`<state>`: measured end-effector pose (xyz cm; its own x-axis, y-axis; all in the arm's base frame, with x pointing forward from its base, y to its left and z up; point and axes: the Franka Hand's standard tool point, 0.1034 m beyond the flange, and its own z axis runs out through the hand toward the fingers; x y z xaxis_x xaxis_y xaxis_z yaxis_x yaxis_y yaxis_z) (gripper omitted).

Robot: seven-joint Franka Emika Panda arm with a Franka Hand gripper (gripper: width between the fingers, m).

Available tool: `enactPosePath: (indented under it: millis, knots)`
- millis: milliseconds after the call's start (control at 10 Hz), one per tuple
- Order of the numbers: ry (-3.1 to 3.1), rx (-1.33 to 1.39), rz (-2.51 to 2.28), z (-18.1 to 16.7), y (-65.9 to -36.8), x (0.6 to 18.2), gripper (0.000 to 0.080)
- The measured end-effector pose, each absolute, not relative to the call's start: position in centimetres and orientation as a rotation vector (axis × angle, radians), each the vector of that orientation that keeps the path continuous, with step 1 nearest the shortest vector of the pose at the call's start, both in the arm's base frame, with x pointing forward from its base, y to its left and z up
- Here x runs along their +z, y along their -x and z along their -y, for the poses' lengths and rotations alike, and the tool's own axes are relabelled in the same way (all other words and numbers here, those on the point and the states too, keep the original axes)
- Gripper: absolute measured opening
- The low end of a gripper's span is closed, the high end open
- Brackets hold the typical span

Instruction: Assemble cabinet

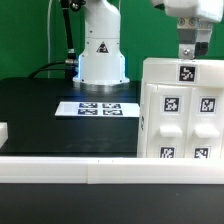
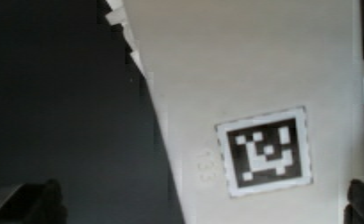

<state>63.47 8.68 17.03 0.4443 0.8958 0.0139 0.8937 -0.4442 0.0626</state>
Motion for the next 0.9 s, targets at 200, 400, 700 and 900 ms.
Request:
enactPosePath:
  millis: [200, 400, 700, 900]
  knots:
    - [-2.609, 0.044, -1.664, -9.3, -62.9, 16.6, 0.0797]
    - [-2.609, 0.036, -1.671, -9.3, -62.6, 16.4, 0.0797]
    - [-2.613, 0.035, -1.665, -9.1, -62.2, 15.6, 0.0797]
    - [-2.623, 0.027, -1.654, -8.7, -62.0, 15.3, 0.0783]
